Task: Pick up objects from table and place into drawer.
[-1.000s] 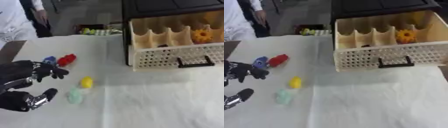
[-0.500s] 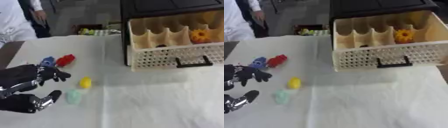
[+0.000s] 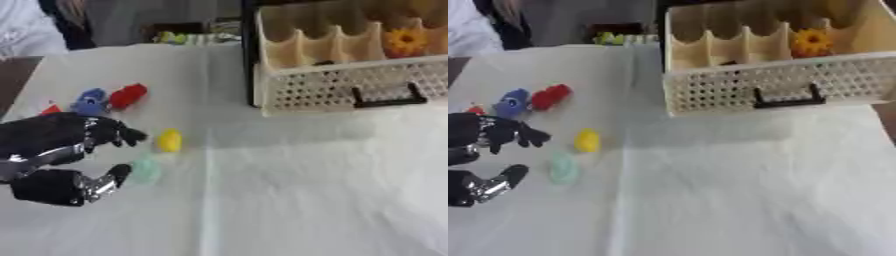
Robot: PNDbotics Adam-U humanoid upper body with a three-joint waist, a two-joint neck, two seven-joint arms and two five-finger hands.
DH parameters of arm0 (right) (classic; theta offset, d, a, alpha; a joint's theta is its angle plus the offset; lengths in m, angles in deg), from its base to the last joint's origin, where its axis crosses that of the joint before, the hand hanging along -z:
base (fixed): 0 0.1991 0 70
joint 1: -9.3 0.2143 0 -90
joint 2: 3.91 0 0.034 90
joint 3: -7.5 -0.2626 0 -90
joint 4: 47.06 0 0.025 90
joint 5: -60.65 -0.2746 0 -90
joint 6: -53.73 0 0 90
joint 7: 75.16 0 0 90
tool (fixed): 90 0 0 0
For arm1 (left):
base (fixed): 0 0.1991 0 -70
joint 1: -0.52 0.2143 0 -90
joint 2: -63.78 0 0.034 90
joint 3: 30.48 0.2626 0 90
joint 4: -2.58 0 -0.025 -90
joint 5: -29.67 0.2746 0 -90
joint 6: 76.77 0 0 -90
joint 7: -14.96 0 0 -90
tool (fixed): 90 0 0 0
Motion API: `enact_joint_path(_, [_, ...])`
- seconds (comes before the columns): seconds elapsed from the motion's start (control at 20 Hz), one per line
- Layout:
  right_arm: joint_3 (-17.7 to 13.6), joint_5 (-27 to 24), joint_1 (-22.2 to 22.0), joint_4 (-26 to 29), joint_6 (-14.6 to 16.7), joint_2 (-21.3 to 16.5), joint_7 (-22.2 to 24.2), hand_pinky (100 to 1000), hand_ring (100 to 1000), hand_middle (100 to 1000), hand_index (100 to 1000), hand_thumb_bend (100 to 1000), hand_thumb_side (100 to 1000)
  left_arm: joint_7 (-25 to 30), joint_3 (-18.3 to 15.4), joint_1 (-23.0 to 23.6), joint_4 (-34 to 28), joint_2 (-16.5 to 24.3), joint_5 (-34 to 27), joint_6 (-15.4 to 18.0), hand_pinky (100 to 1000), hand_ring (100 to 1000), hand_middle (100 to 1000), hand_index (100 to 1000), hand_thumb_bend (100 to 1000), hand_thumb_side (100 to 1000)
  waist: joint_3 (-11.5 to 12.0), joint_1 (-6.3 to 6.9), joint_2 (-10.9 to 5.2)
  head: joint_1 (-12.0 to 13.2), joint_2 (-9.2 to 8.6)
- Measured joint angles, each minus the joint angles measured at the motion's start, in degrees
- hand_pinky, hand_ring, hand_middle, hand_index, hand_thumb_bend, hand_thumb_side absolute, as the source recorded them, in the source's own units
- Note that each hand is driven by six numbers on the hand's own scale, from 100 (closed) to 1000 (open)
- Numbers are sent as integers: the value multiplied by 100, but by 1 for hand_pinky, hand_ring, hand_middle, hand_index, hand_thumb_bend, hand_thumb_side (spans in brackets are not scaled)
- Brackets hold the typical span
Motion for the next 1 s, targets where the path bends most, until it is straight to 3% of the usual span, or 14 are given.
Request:
enact_joint_path(0.45, [-1,-1,-55,0,-107,96,79,567,510,262,698,377,989,-13,43,-103,181,-164,144,-122,498,746,766,998,132,1000,-61,0,72,51,38])
enact_joint_path(0.7, [-13,-2,-101,0,-154,148,127,569,511,260,698,379,985,-113,74,-192,436,-267,285,-211,518,755,795,939,159,1000,-79,-1,114,79,-14])
enact_joint_path(1.0, [-35,-2,-130,0,-195,195,167,571,511,260,698,376,981,-268,112,-206,765,-350,569,-204,544,774,830,991,178,1000,-110,-2,163,112,-81])
